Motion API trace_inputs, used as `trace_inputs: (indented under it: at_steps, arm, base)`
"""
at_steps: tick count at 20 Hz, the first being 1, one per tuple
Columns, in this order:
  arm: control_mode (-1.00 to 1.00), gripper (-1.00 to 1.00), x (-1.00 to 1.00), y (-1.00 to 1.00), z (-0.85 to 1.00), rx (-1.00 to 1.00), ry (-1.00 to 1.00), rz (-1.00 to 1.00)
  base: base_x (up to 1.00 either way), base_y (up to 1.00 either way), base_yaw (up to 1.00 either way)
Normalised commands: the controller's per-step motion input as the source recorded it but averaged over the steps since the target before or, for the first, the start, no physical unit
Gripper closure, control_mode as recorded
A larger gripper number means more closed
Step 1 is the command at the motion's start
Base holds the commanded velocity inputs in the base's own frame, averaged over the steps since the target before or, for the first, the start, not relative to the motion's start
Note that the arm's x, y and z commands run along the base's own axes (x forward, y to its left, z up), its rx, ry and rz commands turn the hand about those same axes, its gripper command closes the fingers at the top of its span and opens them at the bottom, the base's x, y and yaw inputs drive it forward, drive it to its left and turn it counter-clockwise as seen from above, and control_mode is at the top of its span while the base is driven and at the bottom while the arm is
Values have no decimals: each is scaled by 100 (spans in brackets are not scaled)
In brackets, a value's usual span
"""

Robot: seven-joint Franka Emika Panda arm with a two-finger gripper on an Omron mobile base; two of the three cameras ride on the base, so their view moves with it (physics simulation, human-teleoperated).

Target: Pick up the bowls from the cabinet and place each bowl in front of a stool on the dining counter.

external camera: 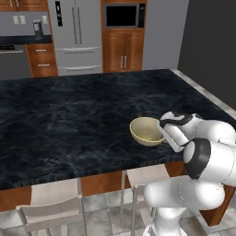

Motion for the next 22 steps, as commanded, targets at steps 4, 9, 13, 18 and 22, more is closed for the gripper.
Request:
trace_inputs:
  at_steps: [4, 9, 13, 18, 22]
  arm:
    - [-100, 100, 27, 0, -16, 0, 0, -3]
    - [-100, -100, 10, 0, -16, 0, 0, -3]
    - [-100, -100, -6, -3, -2, 0, 0, -3]
    - [-100, -100, -26, -14, 45, 0, -1, -2]
    - [-100, -100, -14, -14, 96, 0, -13, 0]
  base:
    - [0, 0, 0]
    - [0, 0, 0]
    - [0, 0, 0]
    - [0, 0, 0]
    - [0, 0, 0]
